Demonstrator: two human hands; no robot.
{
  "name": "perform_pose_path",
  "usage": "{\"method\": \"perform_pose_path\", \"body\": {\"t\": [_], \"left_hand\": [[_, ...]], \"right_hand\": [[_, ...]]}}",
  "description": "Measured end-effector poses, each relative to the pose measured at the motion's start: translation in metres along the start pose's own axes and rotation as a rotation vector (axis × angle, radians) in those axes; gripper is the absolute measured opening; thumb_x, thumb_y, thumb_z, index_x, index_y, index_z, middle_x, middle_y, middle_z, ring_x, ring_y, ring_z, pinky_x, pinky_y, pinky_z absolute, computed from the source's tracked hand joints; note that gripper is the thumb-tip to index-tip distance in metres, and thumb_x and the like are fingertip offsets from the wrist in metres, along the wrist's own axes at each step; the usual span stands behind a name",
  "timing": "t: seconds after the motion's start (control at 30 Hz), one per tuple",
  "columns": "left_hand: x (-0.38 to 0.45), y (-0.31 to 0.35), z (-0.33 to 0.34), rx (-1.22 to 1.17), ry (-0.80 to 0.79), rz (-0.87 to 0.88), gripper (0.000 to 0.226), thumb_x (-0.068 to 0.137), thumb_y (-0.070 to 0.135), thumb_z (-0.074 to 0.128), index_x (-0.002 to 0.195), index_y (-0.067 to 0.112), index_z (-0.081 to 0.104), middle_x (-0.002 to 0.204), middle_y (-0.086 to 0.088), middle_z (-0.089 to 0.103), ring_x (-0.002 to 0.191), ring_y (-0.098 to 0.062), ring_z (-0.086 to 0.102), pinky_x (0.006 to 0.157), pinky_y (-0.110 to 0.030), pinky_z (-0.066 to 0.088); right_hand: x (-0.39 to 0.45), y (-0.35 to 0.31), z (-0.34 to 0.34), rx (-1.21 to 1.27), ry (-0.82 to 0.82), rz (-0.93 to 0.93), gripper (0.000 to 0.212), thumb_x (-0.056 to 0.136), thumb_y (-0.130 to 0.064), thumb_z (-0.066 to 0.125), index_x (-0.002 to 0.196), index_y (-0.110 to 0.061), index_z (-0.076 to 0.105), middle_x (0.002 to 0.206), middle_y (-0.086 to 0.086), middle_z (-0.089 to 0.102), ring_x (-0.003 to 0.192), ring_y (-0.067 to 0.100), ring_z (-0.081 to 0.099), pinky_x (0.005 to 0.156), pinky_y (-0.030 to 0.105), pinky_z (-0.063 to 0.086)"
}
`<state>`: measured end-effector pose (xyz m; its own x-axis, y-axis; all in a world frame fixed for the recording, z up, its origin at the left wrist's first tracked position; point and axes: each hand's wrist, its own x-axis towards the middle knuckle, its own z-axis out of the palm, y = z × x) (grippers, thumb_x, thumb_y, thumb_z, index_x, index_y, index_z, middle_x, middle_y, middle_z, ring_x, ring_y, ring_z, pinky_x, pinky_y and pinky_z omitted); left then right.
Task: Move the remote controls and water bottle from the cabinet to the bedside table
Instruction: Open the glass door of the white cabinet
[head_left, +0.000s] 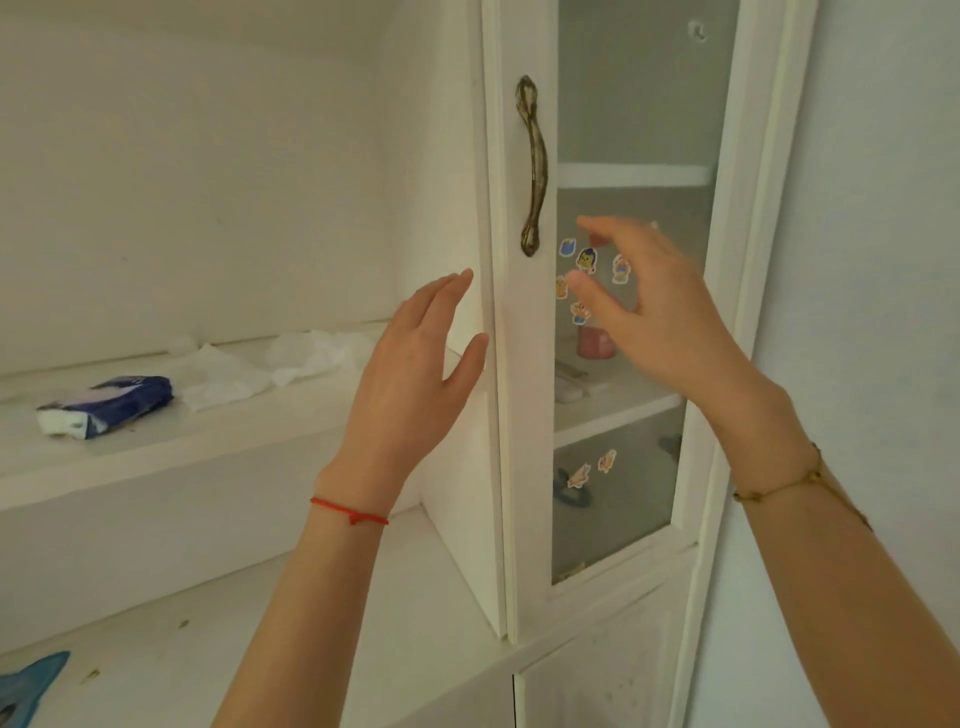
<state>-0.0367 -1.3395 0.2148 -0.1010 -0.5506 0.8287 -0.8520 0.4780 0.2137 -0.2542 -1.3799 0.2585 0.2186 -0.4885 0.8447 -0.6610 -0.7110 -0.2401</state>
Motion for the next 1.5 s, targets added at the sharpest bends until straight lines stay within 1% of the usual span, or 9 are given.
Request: {"method": "perform_pose_path", "body": {"t": [0.33,0.43,0.53,0.67,1.03,1.17,1.27,1.4,1.5], "left_hand": [[0.009,0.001,0.028,0.050,0.010,-0.046,0.056,0.099,0.031,0.049,0.150,0.012,0.035,0.153,-0.002,0.040,0.142,-0.017,0.037,0.116,-0.038,0.034],[0.009,0.003,0.037,0.039,-0.004,-0.063,0.057,0.099,0.031,0.049,0.151,0.011,0.033,0.156,-0.003,0.036,0.144,-0.017,0.034,0.119,-0.034,0.029],[0.008,0.005,0.043,0.039,-0.017,-0.073,0.058,0.099,0.030,0.049,0.152,0.011,0.031,0.158,-0.003,0.032,0.145,-0.017,0.031,0.119,-0.027,0.025],[0.005,0.009,0.046,0.044,-0.045,-0.085,0.059,0.099,0.030,0.049,0.152,0.011,0.030,0.160,-0.003,0.027,0.147,-0.018,0.029,0.118,-0.034,0.031],[-0.002,0.017,0.056,0.009,-0.074,-0.111,0.064,0.099,0.027,0.050,0.154,0.009,0.022,0.164,-0.005,0.015,0.151,-0.018,0.019,0.119,-0.040,0.030],[-0.004,0.023,0.057,-0.034,-0.071,-0.118,0.064,0.100,0.024,0.049,0.155,0.009,0.020,0.163,-0.005,0.018,0.151,-0.017,0.017,0.121,-0.039,0.025],[-0.007,0.034,0.058,-0.078,-0.083,-0.060,0.062,0.100,0.028,0.048,0.154,0.013,0.022,0.161,-0.003,0.024,0.149,-0.017,0.022,0.120,-0.038,0.026],[-0.021,0.069,0.062,-0.204,-0.132,0.025,0.057,0.102,0.033,0.043,0.153,0.018,0.024,0.156,0.004,0.030,0.145,-0.012,0.028,0.117,-0.036,0.031],[-0.028,0.089,0.066,-0.276,-0.151,0.049,0.056,0.103,0.036,0.040,0.154,0.024,0.020,0.155,0.008,0.031,0.142,-0.009,0.032,0.115,-0.037,0.036]], "right_hand": [[0.068,-0.007,0.022,0.088,0.183,0.021,0.040,0.094,-0.034,0.055,0.129,-0.015,0.051,0.114,0.002,0.056,0.100,0.010,0.049,0.084,0.018,0.037],[0.081,-0.013,0.031,0.131,0.192,0.036,0.038,0.092,-0.031,0.058,0.125,-0.012,0.052,0.106,0.003,0.057,0.094,0.013,0.052,0.083,0.025,0.043],[0.087,-0.020,0.035,0.187,0.201,0.064,0.032,0.090,-0.023,0.061,0.117,-0.008,0.051,0.087,-0.003,0.057,0.087,0.019,0.057,0.080,0.033,0.048],[0.091,-0.021,0.036,0.212,0.192,0.097,0.027,0.089,-0.016,0.059,0.113,-0.004,0.051,0.065,-0.011,0.049,0.068,0.016,0.054,0.072,0.035,0.048],[0.096,-0.022,0.029,0.153,0.117,0.114,0.016,0.089,-0.006,0.052,0.104,0.001,0.054,0.065,-0.007,0.044,0.057,0.004,0.041,0.053,0.009,0.039],[0.091,-0.023,0.020,0.161,0.136,0.122,0.017,0.088,-0.005,0.052,0.103,0.001,0.054,0.062,-0.007,0.043,0.054,0.004,0.041,0.051,0.010,0.037],[0.072,-0.019,-0.007,0.198,0.207,0.106,0.008,0.087,-0.009,0.055,0.094,-0.011,0.052,0.059,-0.005,0.048,0.051,0.004,0.045,0.052,0.010,0.037],[0.045,-0.008,-0.053,0.201,0.248,0.074,0.010,0.088,-0.017,0.058,0.095,-0.011,0.055,0.072,0.012,0.067,0.065,0.021,0.057,0.069,0.028,0.047],[0.030,-0.006,-0.074,0.202,0.245,0.092,0.017,0.090,-0.020,0.058,0.102,-0.008,0.057,0.076,0.012,0.069,0.063,0.013,0.053,0.070,0.024,0.047]]}}
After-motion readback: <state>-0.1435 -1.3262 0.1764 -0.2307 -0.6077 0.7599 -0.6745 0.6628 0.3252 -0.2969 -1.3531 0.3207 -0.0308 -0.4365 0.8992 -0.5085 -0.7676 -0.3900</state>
